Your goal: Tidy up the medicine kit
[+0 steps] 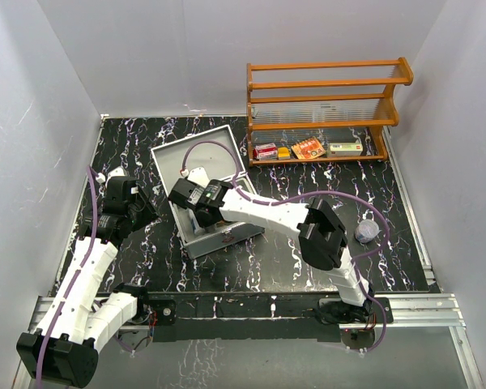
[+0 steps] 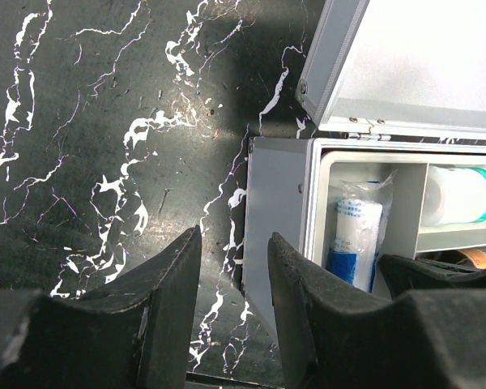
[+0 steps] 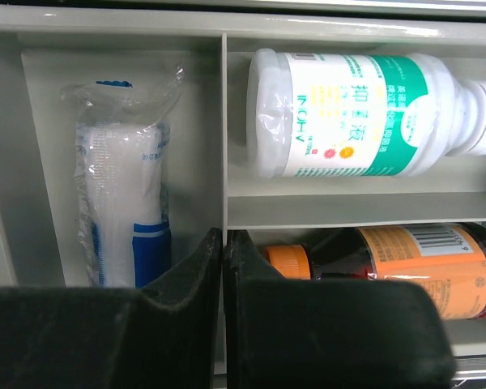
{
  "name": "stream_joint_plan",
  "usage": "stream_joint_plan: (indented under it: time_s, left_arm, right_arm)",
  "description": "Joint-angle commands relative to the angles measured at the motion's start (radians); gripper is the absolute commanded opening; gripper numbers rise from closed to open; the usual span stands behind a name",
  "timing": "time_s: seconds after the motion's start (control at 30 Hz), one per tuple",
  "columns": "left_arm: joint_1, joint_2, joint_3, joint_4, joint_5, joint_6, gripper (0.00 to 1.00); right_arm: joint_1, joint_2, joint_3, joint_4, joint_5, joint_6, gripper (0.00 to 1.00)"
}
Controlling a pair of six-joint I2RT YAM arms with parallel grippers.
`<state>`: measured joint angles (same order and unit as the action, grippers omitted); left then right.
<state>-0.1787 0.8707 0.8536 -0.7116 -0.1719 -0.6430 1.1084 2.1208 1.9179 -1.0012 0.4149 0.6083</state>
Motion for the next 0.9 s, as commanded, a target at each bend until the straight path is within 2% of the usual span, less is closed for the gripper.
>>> stream_joint_plan:
  time_s: [0.0,0.17,0.4,0.67,0.87]
  left_arm:
    - [0.003,-0.008,0.009,-0.006,0.005,0.007,0.38]
    - [0.002,-0.01,0.015,-0.006,0.016,0.001,0.39]
    - [0.002,-0.002,0.019,0.001,0.023,0.001,0.4]
    - [0.002,0.001,0.019,0.002,0.025,-0.001,0.4]
    - [0.003,0.003,0.018,0.001,0.025,0.001,0.4]
  right_arm:
    - [-0.008,-0.028,-0.027,0.07,0.064,-0.01,0.0]
    - [-0.007,-0.059,-0.052,0.086,0.081,0.012,0.0]
    - [-0.007,-0.179,-0.15,0.212,0.119,0.001,0.0]
    - [-0.007,-0.152,-0.165,0.22,0.107,-0.005,0.0]
    - [-0.007,-0.178,-0.243,0.341,0.117,-0.058,0.0]
